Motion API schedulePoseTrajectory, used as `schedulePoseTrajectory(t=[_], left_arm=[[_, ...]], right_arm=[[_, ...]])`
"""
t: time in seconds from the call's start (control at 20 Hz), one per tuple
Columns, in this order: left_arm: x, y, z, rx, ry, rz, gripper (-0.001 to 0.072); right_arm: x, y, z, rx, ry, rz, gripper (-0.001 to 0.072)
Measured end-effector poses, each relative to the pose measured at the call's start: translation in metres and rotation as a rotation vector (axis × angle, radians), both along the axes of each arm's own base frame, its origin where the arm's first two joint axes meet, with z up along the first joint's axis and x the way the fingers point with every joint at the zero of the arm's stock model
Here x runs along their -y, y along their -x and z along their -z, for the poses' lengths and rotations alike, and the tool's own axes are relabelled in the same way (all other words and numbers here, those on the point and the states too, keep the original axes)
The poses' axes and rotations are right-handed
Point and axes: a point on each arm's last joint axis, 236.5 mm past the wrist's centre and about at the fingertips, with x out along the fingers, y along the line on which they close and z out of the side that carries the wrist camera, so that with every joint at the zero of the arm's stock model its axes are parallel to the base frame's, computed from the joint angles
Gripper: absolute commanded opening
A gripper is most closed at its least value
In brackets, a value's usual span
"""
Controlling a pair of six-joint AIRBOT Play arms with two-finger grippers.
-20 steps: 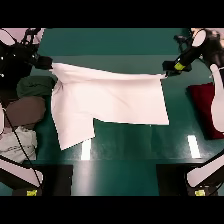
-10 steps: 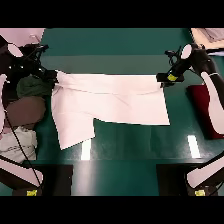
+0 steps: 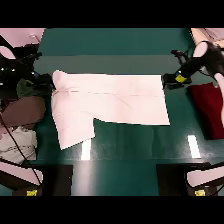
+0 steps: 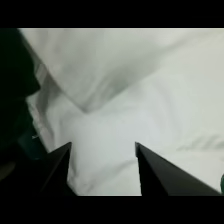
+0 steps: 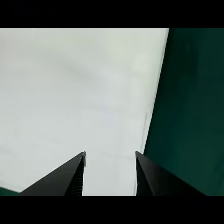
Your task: Fold the shirts.
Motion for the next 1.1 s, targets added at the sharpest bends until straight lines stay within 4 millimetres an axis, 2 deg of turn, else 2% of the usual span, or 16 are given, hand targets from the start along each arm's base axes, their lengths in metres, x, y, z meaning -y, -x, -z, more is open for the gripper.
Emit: schedulePoseTrajectory(t=[0.15,0.25,0.4,0.55,0.65,0.75,0.85,1.1], left_arm=[[-0.01,0.027,-0.01,-0.026,0.004,-0.043,0.0486],[-0.006,0.053,-0.011,-0.045,0.01,-0.055,0.0485],[0.003,0.1,0.004,-0.068,0.015,-0.088,0.0485],[0.018,0.145,0.024,-0.091,0.038,-0.116,0.0485],[0.025,0.166,0.037,-0.101,0.045,-0.133,0.0485],[0.027,0.179,0.05,-0.106,0.045,-0.154,0.0485],[0.03,0.184,0.061,-0.097,0.049,-0.178,0.0485],[0.035,0.177,0.073,-0.05,0.075,-0.241,0.0485]], right_arm=[[0.009,0.028,-0.004,-0.017,-0.074,0.054,0.0373],[0.015,0.045,-0.004,-0.014,-0.104,0.091,0.0372],[0.018,0.064,-0.001,0.001,-0.139,0.126,0.0371],[0.017,0.075,0.001,0.02,-0.158,0.142,0.0371],[0.016,0.079,0.001,0.025,-0.165,0.143,0.0371],[0.015,0.081,0.001,0.032,-0.169,0.144,0.0371],[0.011,0.081,-0.002,0.04,-0.19,0.138,0.037],[0.006,0.081,-0.004,0.047,-0.213,0.134,0.0369]])
